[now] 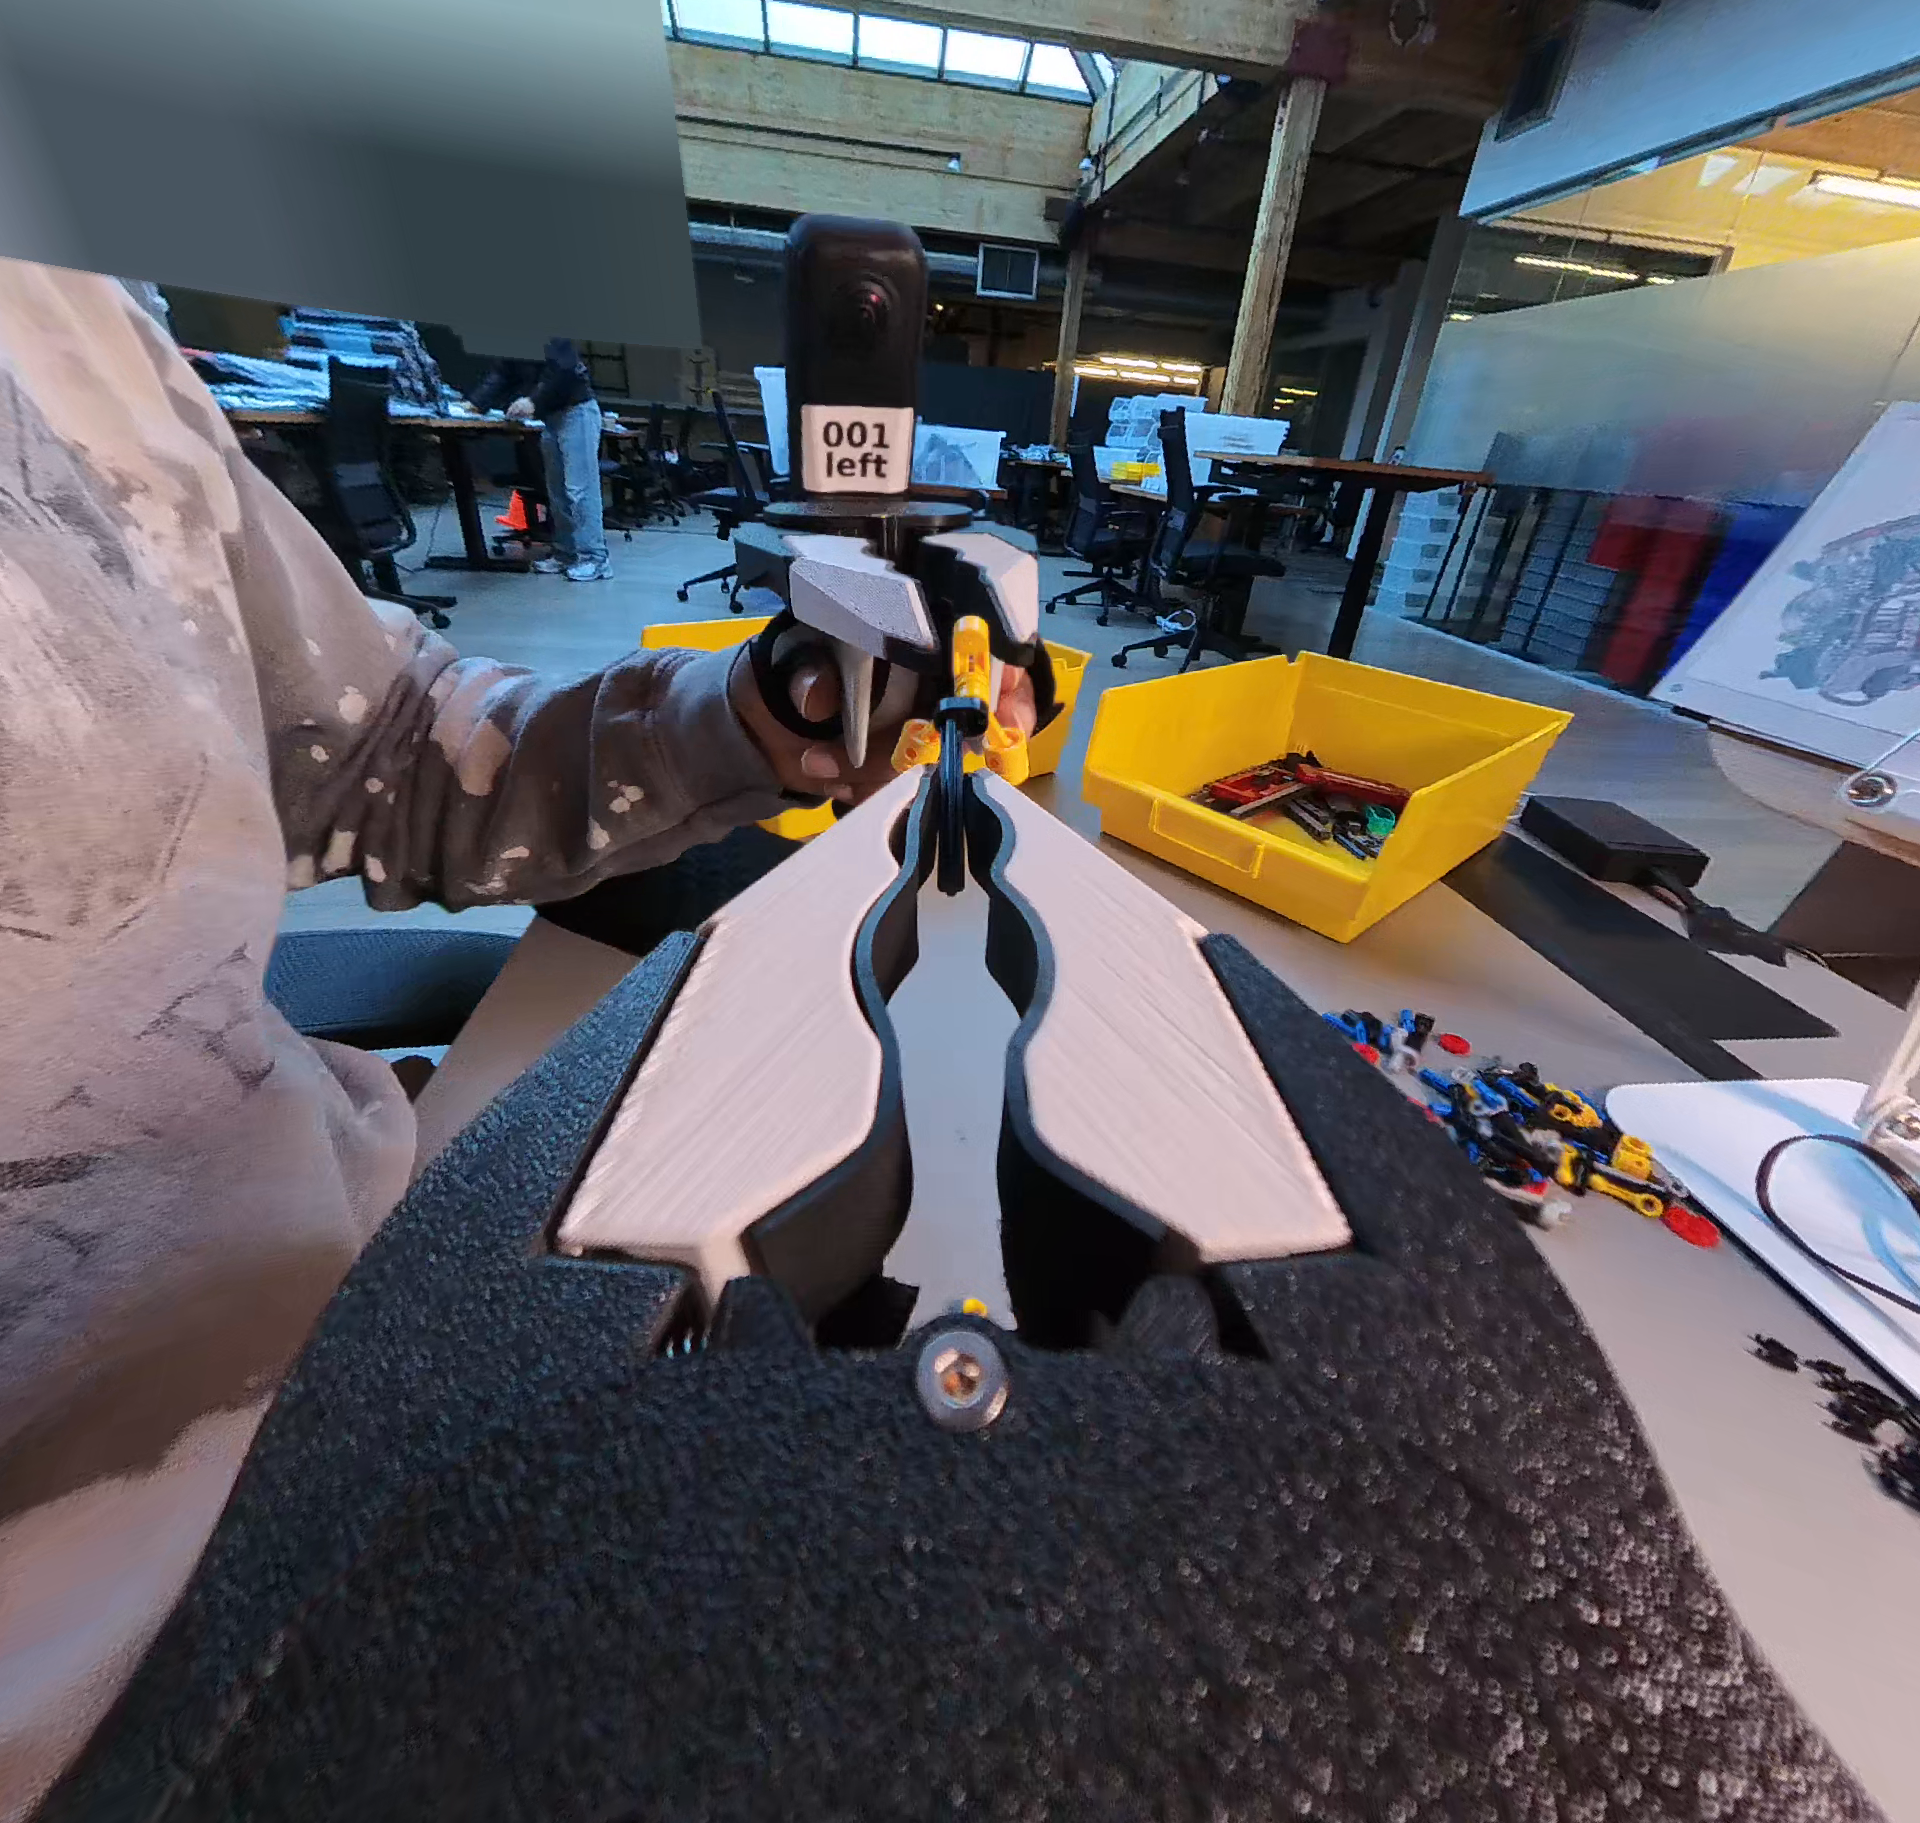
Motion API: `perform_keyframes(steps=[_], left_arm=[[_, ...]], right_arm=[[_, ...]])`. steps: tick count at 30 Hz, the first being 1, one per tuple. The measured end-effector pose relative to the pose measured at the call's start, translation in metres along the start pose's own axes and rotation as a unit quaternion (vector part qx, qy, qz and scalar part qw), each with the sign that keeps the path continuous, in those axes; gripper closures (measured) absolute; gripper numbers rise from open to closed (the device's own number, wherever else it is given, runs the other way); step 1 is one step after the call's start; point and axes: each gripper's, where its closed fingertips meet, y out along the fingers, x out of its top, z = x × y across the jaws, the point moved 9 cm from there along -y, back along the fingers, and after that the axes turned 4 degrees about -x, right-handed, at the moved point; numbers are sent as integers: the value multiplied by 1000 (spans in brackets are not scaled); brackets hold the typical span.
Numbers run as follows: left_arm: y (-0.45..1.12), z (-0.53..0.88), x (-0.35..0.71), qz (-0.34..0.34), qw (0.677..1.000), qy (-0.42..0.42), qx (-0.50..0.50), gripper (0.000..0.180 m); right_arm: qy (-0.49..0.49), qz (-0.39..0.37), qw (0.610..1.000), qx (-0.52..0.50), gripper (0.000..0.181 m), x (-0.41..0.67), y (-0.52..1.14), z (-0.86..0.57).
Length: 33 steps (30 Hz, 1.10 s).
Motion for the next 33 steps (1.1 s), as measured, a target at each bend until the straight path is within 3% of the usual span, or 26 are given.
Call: perform_keyframes(steps=[5,15,17,19,24,33], left_arm=[[7,26,2,20,1000,10,-14,174],[11,62,-26,-12,998,-68,-15,174],[14,64,-32,-33,996,-83,-7,170],[14,66,-34,-72,992,-101,-12,153],[7,75,-45,-110,983,-146,-14,161],[12,72,-58,-110,978,-175,-30,169]], right_arm=[[11,-3,1000,3,177,-1,8,-25],[89,-15,996,3,177,-29,11,-58],[130,-25,991,9,177,-35,9,-64],[176,-51,983,18,177,-37,5,-70],[217,-63,974,25,178,-44,3,-75],[159,-26,987,-8,177,-46,13,-63]])
